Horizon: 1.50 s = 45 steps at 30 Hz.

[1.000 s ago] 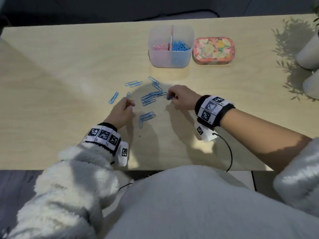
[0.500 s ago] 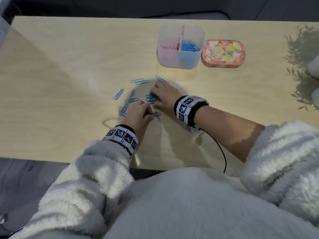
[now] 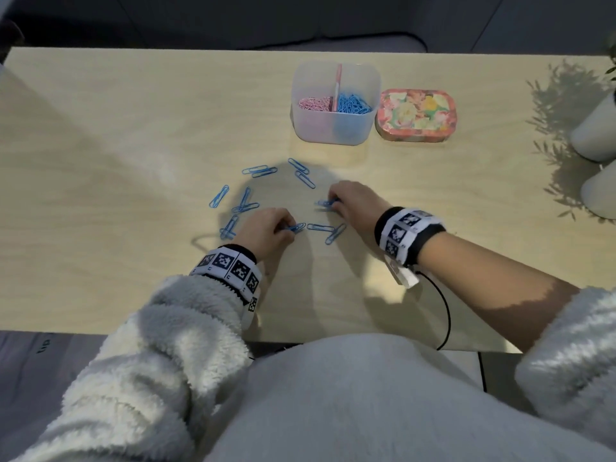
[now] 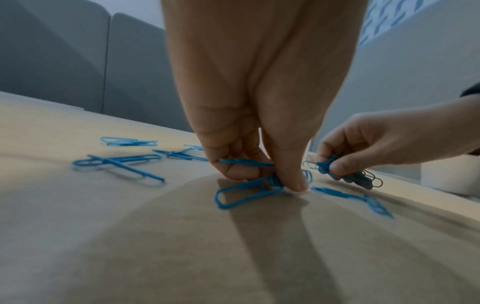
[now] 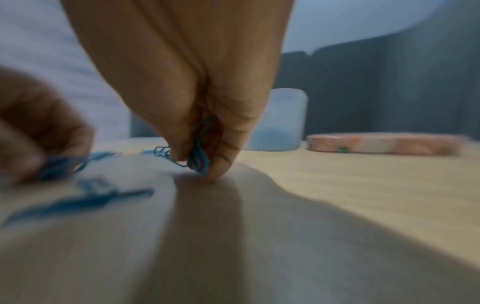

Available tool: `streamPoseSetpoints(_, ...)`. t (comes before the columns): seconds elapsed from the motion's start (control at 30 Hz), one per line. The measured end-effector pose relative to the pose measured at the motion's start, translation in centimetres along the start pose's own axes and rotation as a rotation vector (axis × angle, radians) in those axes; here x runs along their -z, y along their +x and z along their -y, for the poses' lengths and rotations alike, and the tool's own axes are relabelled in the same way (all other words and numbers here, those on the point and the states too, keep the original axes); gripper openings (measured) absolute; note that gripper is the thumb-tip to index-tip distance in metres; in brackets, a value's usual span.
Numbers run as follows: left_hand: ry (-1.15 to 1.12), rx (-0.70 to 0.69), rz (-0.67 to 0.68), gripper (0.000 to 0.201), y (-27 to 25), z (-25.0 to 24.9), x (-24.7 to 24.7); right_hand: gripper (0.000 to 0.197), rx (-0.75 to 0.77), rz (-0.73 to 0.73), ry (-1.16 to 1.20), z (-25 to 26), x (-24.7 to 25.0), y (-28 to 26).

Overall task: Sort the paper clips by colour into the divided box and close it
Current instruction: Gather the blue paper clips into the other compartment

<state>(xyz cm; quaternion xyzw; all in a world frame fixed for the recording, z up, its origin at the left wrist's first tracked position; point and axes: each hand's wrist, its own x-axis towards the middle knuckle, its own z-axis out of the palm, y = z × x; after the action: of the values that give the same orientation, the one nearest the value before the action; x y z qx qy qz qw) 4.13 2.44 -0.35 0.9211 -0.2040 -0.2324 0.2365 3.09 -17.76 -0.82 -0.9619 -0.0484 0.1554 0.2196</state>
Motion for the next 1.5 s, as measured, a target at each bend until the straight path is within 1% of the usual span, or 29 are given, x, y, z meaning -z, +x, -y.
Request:
streamPoseSetpoints(0.07, -0.053, 0.021, -0.027, 0.019, 0.2, -0.2, 0.2, 0.017, -0.098, -0.102, 0.179, -1.1, 2.3, 0.1)
streamPoseSetpoints(0.17, -0.160, 0.028, -0.051, 0.019, 0.9, -0.5, 0.6, 0.008, -0.219, -0.271, 0.358, -2.2, 7.0, 1.4)
streamPoseSetpoints(0.27, -0.246, 0.028, -0.068, 0.018, 2.1, -1.1, 1.2, 0.027, -0.346, -0.395, 0.430, -3.1, 11.5, 4.5)
streamPoseSetpoints(0.33, -0.309, 0.007, -0.093, 0.016, 3.2, -1.9, 1.9, 0.030, -0.415, -0.370, 0.492, -3.8, 13.7, 6.7)
streamPoseSetpoints(0.37, -0.338, -0.011, -0.107, 0.016, 3.7, -2.5, 2.4, 0.027, -0.428, -0.324, 0.510, -4.2, 14.3, 7.7)
streamPoseSetpoints(0.43, -0.397, -0.048, -0.144, 0.015, 5.1, -3.8, 3.4, 0.017, -0.431, -0.241, 0.517, -4.9, 15.1, 9.3)
streamPoseSetpoints(0.47, -0.416, -0.063, -0.173, 0.016, 5.9, -4.4, 3.8, 0.007, -0.440, -0.214, 0.531, -4.9, 15.3, 9.7)
streamPoseSetpoints(0.5, -0.424, -0.076, -0.204, 0.016, 6.8, -5.1, 4.3, 0.008, -0.443, -0.208, 0.551, -4.9, 15.4, 10.0)
streamPoseSetpoints(0.53, -0.433, -0.092, -0.236, 0.016, 7.7, -5.8, 4.7, 0.024, -0.455, -0.205, 0.567, -4.9, 15.4, 10.4)
streamPoseSetpoints(0.57, -0.450, -0.108, -0.264, 0.015, 8.6, -6.4, 5.0, 0.035, -0.463, -0.206, 0.583, -5.0, 15.4, 10.7)
streamPoseSetpoints(0.6, -0.476, -0.122, -0.285, 0.013, 9.6, -7.1, 5.3, 0.041, -0.466, -0.213, 0.588, -4.8, 15.4, 10.6)
streamPoseSetpoints(0.63, -0.504, -0.130, -0.298, 0.011, 10.6, -7.7, 5.6, 0.042, -0.463, -0.231, 0.582, -4.7, 15.3, 10.4)
streamPoseSetpoints(0.67, -0.526, -0.133, -0.305, 0.011, 11.7, -8.4, 5.9, 0.040, -0.465, -0.260, 0.565, -4.5, 15.3, 9.8)
streamPoseSetpoints(0.73, -0.566, -0.135, -0.333, 0.012, 13.7, -9.7, 6.5, 0.027, -0.453, -0.345, 0.536, -4.2, 15.0, 8.3)
streamPoseSetpoints(0.77, -0.594, -0.145, -0.350, 0.013, 14.7, -10.4, 6.8, 0.020, -0.445, -0.392, 0.569, -4.2, 14.7, 7.3)
streamPoseSetpoints(0.8, -0.627, -0.157, -0.379, 0.013, 15.6, -11.1, 7.2, 0.017, -0.444, -0.415, 0.638, -3.8, 14.2, 5.9)
streamPoseSetpoints(0.83, -0.658, -0.157, -0.412, 0.013, 16.6, -11.7, 7.4, 0.020, -0.438, -0.416, 0.721, -3.7, 13.6, 4.5)
streamPoseSetpoints(0.9, -0.691, -0.132, -0.474, 0.012, 18.2, -12.8, 7.8, 0.026, -0.412, -0.342, 0.837, -3.5, 12.1, 2.0)
streamPoseSetpoints(0.97, -0.661, -0.110, -0.484, 0.011, 19.5, -13.2, 7.6, 0.025, -0.400, -0.273, 0.833, -3.7, 10.4, -0.1)
streamPoseSetpoints(1.03, -0.552, -0.083, -0.420, 0.014, 20.3, -12.9, 7.0, 0.018, -0.411, -0.231, 0.793, -3.8, 8.9, -1.7)
streamPoseSetpoints(1.1, -0.397, -0.083, -0.348, 0.024, 20.4, -12.4, 6.4, 0.018, -0.421, -0.211, 0.759, -3.8, 7.6, -2.9)
streamPoseSetpoints(1.2, -0.295, -0.169, -0.252, 0.037, 19.5, -12.1, 6.3, 0.029, -0.396, -0.204, 0.684, -3.4, 6.0, -3.8)
streamPoseSetpoints(1.23, -0.289, -0.190, -0.230, 0.041, 19.1, -11.9, 6.4, 0.026, -0.366, -0.189, 0.600, -3.2, 5.5, -3.7)
streamPoseSetpoints(1.27, -0.302, -0.209, -0.222, 0.043, 18.7, -11.7, 6.6, 0.019, -0.330, -0.142, 0.497, -2.8, 4.9, -3.6)
streamPoseSetpoints(1.3, -0.333, -0.230, -0.232, 0.040, 18.2, -11.4, 6.7, 0.014, -0.293, -0.077, 0.401, -2.4, 4.2, -3.5)
streamPoseSetpoints(1.37, -0.381, -0.263, -0.286, 0.027, 16.6, -10.4, 7.0, 0.018, -0.212, 0.037, 0.300, -1.5, 2.7, -3.5)
streamPoseSetpoints(1.43, -0.339, -0.276, -0.344, 0.017, 14.5, -8.6, 7.1, 0.024, -0.102, 0.083, 0.223, -0.6, 1.3, -3.6)
streamPoseSetpoints(1.5, -0.252, -0.244, -0.369, 0.017, 11.9, -5.6, 6.8, 0.030, -0.025, 0.098, 0.172, -0.1, 0.4, -3.5)
